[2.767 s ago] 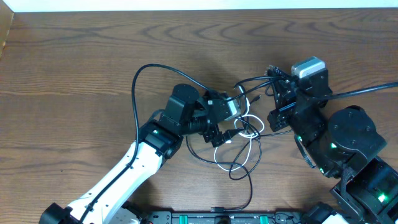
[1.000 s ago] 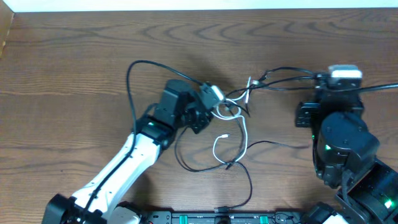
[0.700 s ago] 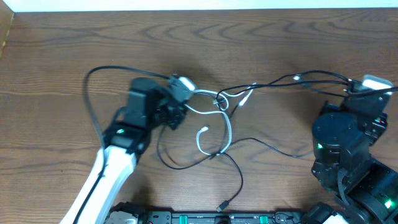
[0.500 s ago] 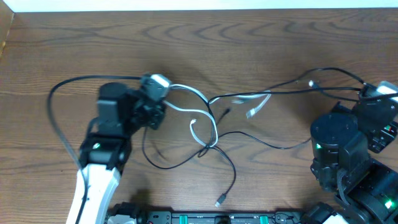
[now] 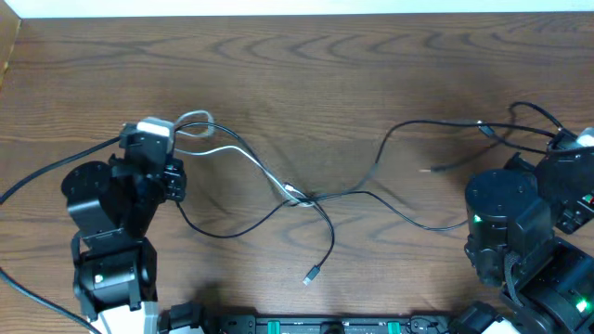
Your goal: Untangle cables
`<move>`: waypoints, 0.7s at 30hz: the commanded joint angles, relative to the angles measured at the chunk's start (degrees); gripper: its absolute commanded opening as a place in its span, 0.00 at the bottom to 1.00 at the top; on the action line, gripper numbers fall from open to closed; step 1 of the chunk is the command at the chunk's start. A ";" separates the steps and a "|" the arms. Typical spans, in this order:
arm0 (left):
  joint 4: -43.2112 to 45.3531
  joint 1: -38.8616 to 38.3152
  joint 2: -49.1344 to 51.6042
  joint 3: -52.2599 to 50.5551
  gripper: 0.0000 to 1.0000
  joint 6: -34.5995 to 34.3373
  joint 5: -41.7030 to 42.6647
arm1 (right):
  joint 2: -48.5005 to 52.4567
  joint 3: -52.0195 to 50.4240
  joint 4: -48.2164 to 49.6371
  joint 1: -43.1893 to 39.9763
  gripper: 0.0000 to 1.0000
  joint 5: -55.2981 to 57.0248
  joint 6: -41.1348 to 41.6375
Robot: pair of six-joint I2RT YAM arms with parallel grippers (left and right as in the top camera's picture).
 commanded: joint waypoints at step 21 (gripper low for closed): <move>-0.61 0.61 -0.57 0.79 0.08 -3.37 7.50 | 17.88 0.74 0.55 -2.14 0.99 -28.28 2.08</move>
